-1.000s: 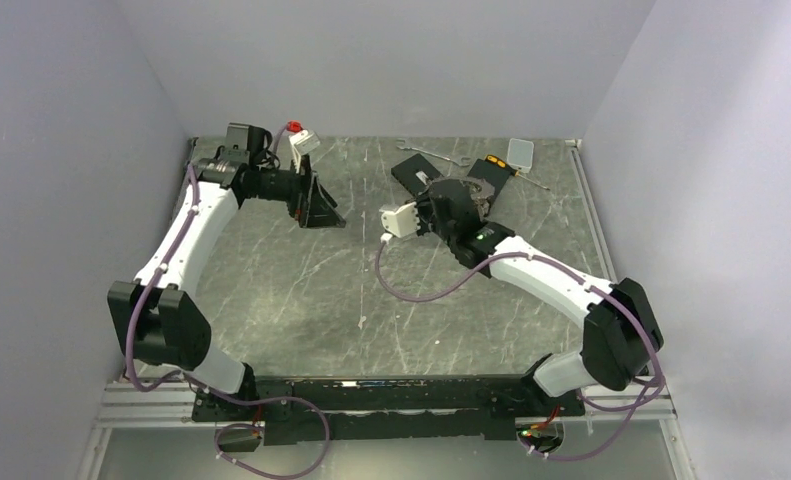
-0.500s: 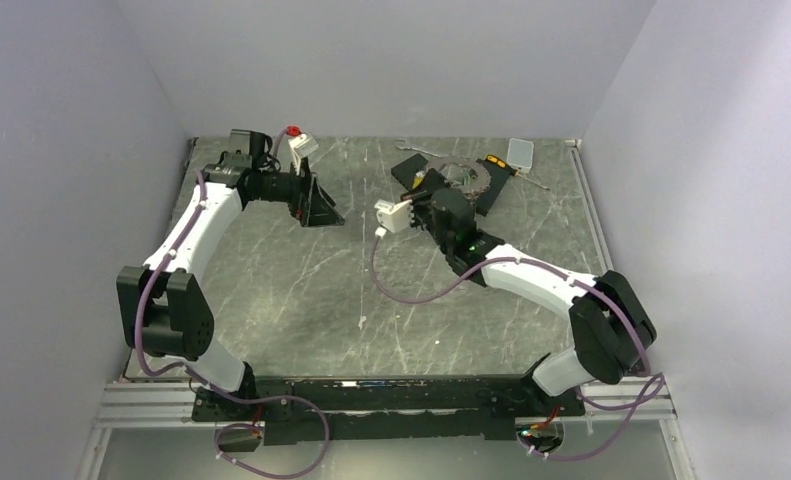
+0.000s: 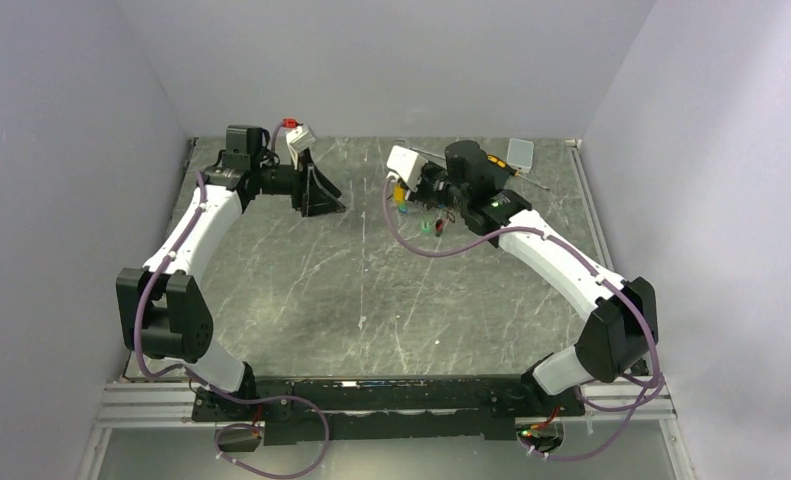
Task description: Remove the keys from the keyring
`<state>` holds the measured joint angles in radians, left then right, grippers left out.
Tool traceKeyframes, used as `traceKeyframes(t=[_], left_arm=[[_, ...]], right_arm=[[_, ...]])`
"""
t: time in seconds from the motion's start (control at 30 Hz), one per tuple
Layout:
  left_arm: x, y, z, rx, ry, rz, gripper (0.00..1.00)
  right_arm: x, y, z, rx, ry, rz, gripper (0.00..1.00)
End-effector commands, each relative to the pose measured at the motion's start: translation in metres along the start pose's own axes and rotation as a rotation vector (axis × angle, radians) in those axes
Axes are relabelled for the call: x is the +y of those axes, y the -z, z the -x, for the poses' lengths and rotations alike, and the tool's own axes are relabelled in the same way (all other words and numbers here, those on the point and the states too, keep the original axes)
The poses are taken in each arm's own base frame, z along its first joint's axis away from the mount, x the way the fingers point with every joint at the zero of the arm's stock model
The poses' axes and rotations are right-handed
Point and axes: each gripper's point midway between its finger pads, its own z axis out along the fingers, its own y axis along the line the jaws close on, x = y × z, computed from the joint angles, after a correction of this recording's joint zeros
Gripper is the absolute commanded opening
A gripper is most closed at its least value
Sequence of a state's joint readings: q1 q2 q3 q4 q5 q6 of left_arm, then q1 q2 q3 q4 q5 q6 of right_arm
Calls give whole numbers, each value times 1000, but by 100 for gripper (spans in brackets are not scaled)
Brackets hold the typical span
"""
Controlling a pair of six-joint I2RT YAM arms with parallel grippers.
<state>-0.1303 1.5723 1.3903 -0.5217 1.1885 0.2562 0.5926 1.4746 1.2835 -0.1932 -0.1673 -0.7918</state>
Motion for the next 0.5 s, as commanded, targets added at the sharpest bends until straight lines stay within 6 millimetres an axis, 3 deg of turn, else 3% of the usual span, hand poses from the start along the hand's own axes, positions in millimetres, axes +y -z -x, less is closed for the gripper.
traceKeyframes(t=[0.0, 0.23, 0.47], left_arm=[[-21, -2, 20, -73, -26, -65, 65], [-31, -21, 22, -49, -31, -76, 68], [-26, -51, 18, -11, -25, -60, 69]], right_arm=[[-5, 19, 57, -210, -146, 90, 0], [8, 25, 67, -252, -154, 175, 0], [10, 33, 81, -293, -180, 215, 0]])
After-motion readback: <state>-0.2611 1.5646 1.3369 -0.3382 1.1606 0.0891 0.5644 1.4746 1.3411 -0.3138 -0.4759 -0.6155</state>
